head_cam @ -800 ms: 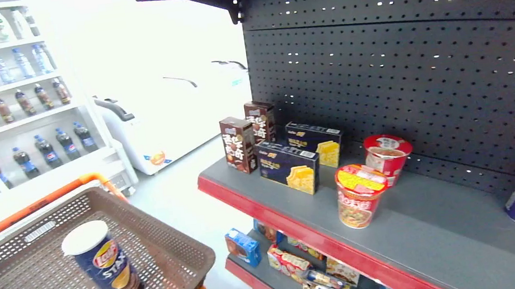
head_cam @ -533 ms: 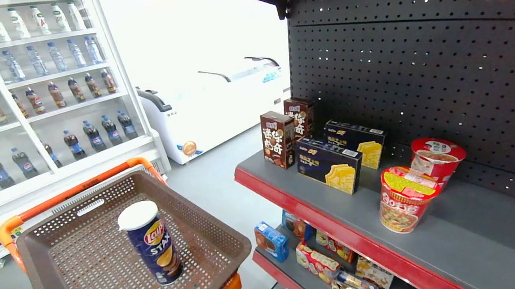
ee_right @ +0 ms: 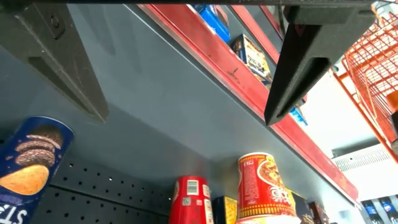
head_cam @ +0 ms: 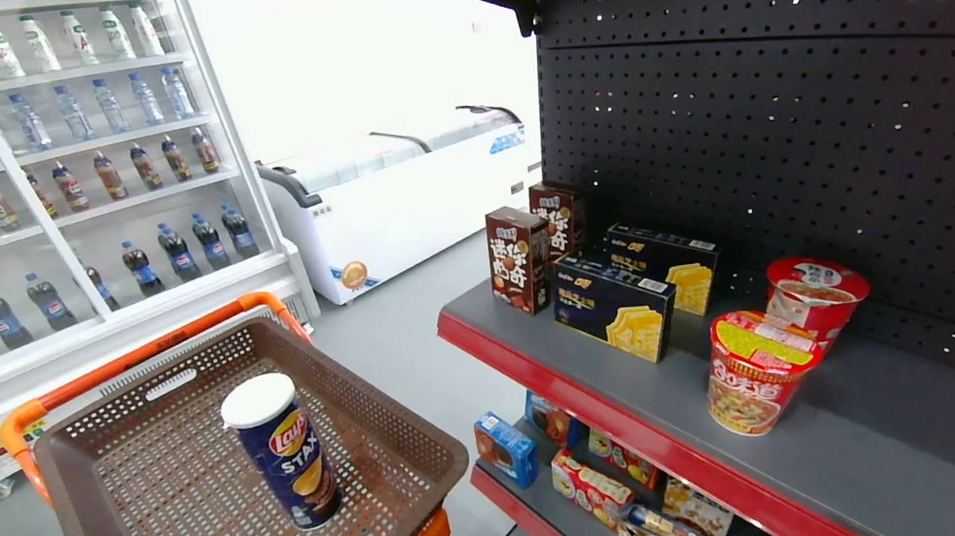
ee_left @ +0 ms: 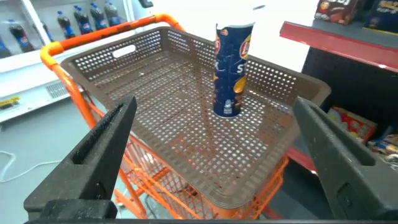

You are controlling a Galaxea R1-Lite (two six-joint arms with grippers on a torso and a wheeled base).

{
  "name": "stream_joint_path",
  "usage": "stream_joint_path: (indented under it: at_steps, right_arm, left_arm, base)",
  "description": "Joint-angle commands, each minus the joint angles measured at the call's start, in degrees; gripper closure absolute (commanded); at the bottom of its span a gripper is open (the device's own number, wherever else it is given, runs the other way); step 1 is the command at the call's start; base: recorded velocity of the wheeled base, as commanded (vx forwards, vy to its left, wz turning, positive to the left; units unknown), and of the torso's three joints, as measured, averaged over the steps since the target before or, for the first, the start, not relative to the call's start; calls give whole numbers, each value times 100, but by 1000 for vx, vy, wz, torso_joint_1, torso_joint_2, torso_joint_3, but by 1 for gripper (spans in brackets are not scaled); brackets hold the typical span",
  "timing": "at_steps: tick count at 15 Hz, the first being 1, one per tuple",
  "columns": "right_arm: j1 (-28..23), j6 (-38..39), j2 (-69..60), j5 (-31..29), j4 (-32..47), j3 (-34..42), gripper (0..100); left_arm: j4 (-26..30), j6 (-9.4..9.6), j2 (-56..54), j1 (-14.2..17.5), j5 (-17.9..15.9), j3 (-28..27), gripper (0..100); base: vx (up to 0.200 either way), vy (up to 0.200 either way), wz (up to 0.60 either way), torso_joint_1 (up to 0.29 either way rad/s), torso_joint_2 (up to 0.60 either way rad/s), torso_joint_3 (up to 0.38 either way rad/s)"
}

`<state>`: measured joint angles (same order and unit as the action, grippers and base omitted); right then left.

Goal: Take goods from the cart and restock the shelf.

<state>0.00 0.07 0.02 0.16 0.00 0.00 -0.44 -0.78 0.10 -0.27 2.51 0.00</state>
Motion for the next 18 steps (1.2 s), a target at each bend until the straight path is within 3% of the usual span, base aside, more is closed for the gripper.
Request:
stream_joint_path:
  at_steps: [1,3,5,6,8,10,11,14,15,16,17,18]
  right_arm:
    - [0,1,-2,2,0,0,0]
    - [0,-7,-2,2,0,0,0]
    - [0,-7,-2,2,0,0,0]
    - [0,1,-2,2,0,0,0]
    - [0,1,-2,2,0,0,0]
    - [0,1,-2,2,0,0,0]
    - [0,-7,-2,2,0,0,0]
    - [0,-7,-2,2,0,0,0]
    - [0,1,-2,2,0,0,0]
    - [0,-7,-2,2,0,0,0]
    - [0,1,-2,2,0,0,0]
    - [0,1,-2,2,0,0,0]
  left_arm:
    - [0,69,-1,0,65,0,0]
    - [9,148,78,-8,-31,0,0]
    - [281,394,1036,123,267,-1204,0]
    - [677,403,1941,176,311,-1688,0]
    - [510,350,3225,141,136,-2057,0]
    - [-712,-142,4587,-26,136,-2136,0]
    - [-1160,-212,5211,-35,100,-2197,0]
    - [-2074,-98,6652,-131,-31,-2083,0]
    - [-2936,-124,7048,-281,-31,-1819,0]
    - [-3393,-115,7312,-316,-31,-1688,0]
    - [-4351,-89,7892,-369,-31,-1362,0]
    - [-4570,-98,8085,-377,-31,-1283,0]
  base:
    - [0,0,0,0,0,0]
    - [0,0,0,0,0,0]
    - [0,0,0,0,0,0]
    - [0,0,0,0,0,0]
    - [0,0,0,0,0,0]
    - [0,0,0,0,0,0]
    - [0,0,0,0,0,0]
    - [0,0,0,0,0,0]
    - [0,0,0,0,0,0]
    - [0,0,0,0,0,0]
    - [0,0,0,0,0,0]
    - [0,0,0,0,0,0]
